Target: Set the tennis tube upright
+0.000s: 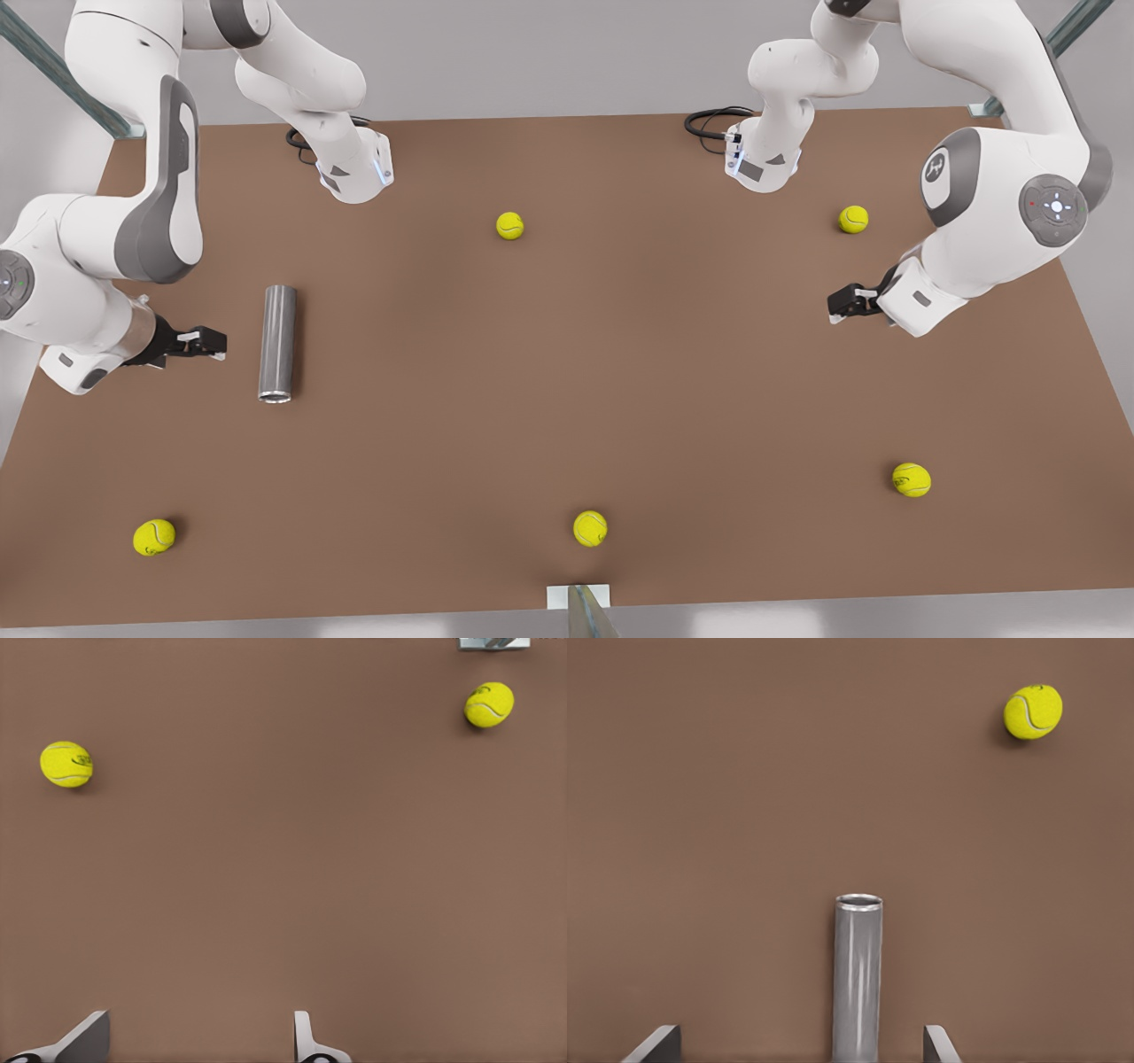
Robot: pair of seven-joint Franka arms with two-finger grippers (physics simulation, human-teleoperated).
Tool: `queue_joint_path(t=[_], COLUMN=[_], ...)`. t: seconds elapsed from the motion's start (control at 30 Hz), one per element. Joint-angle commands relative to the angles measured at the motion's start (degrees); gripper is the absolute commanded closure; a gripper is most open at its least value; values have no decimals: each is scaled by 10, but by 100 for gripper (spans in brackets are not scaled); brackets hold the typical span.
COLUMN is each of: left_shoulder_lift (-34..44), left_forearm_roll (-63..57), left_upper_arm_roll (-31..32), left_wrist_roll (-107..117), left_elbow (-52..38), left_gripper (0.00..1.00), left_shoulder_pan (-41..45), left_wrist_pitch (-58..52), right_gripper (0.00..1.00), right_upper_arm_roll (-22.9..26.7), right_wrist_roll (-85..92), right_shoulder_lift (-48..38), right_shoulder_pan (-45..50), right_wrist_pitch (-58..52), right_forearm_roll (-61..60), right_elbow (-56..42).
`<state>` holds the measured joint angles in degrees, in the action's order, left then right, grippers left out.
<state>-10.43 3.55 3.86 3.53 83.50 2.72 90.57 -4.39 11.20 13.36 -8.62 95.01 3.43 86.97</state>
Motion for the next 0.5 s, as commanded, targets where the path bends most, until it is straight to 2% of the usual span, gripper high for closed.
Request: queue_joint_path(t=[0.0,0.1,0.13,0.2,0.23,0.27,0.37,0.47], left_shoulder_lift=[1,0,-6,-38,-49,-75,-99,-122], left_forearm_roll=[0,1,14,127,189,216,251,251], left_upper_arm_roll=[0,0,2,4,4,5,5,5], left_wrist_roll=[0,1,11,12,13,13,12,11], left_elbow=[0,-2,-4,-25,-26,-26,-25,-24], left_gripper=[0,0,0,0,0,0,0,0], left_shoulder_pan=[1,1,11,26,32,42,49,45], left_wrist_pitch=[0,1,9,10,47,63,110,122], right_gripper=[0,0,0,0,0,0,0,0], right_upper_arm_roll=[0,0,0,-1,-10,-39,-40,-41], right_wrist_roll=[0,-6,-7,-11,-19,-54,-53,-29], right_shoulder_lift=[0,-17,-47,-99,-119,-146,-128,-127], right_shoulder_pan=[-1,-1,-4,1,4,-2,-12,-57], right_wrist_pitch=[-1,-4,1,3,4,21,39,156], right_forearm_roll=[0,-2,-2,-9,-10,-10,-11,-19], right_elbow=[0,21,60,129,161,209,232,346])
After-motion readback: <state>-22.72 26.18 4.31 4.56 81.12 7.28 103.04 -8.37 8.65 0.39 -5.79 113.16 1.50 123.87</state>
